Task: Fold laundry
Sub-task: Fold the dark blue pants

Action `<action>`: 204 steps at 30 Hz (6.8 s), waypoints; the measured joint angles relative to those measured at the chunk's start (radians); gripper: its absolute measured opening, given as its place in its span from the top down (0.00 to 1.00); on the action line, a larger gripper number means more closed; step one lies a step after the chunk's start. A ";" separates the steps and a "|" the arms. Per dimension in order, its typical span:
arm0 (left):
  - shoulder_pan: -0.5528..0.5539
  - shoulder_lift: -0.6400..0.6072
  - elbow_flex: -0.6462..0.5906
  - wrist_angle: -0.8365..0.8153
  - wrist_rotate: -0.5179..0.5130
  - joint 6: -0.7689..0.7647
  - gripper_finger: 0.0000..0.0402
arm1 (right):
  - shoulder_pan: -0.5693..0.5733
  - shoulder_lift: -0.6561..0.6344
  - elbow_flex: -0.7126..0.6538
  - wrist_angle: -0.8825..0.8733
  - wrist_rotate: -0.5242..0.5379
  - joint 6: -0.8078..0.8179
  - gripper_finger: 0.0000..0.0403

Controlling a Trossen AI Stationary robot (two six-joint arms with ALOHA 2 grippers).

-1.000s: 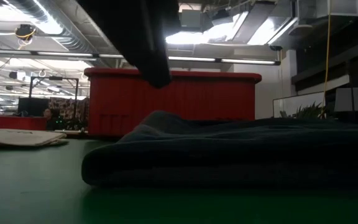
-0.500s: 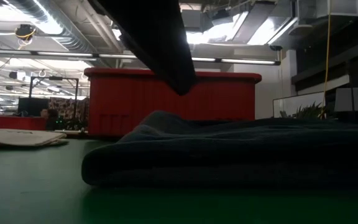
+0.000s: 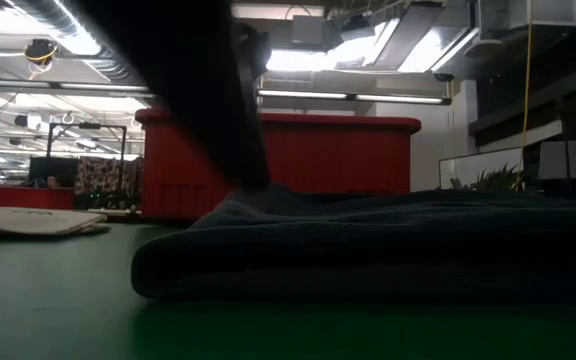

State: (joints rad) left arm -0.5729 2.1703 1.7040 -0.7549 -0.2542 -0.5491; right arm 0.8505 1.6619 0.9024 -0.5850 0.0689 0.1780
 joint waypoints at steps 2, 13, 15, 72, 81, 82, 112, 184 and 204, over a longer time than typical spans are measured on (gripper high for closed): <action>-0.008 0.015 -0.001 -0.001 -0.009 0.002 0.53 | 0.000 0.000 0.000 0.003 0.000 0.000 0.41; -0.001 0.076 0.000 -0.016 -0.032 0.022 0.53 | 0.000 0.000 0.000 0.007 -0.004 0.000 0.41; 0.001 0.081 0.001 -0.017 -0.031 0.020 0.54 | 0.000 0.000 0.000 0.008 -0.011 0.000 0.41; 0.043 0.033 0.132 -0.263 0.043 0.009 0.96 | 0.126 0.203 0.213 -0.332 0.273 -0.028 0.41; 0.043 0.033 0.132 -0.262 0.047 0.010 0.96 | 0.126 0.210 0.211 -0.354 0.288 -0.029 0.50; 0.043 0.032 0.132 -0.262 0.048 0.010 0.96 | 0.126 0.210 0.211 -0.355 0.289 -0.029 0.53; 0.015 -0.008 0.132 -0.272 0.253 0.061 0.96 | 0.124 0.215 0.506 -0.592 0.297 -0.037 0.97; 0.575 -0.294 0.122 -0.046 -0.074 0.448 0.96 | 0.066 -0.575 0.124 -0.987 0.342 0.757 0.96; 0.729 -0.104 0.080 0.120 -0.069 0.586 0.96 | -0.150 -0.626 -0.106 -0.977 0.369 0.627 0.95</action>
State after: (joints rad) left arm 0.1564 2.0664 1.7836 -0.6351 -0.3233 0.0369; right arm 0.7004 1.0359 0.7963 -1.5618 0.4378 0.8050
